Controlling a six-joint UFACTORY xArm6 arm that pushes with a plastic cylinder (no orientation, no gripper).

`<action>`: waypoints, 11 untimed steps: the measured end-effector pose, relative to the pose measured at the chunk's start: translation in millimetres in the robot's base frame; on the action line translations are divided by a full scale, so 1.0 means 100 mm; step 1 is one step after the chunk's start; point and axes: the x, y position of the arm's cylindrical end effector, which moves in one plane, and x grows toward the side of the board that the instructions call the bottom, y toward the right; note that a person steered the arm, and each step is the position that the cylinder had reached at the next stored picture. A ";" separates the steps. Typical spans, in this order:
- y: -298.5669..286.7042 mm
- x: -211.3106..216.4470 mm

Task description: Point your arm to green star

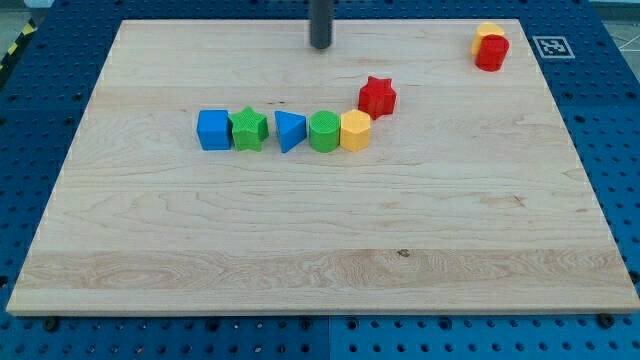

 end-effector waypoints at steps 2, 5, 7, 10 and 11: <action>-1.01 0.18; -1.20 0.52; -1.07 0.61; -1.01 0.78; -1.01 0.78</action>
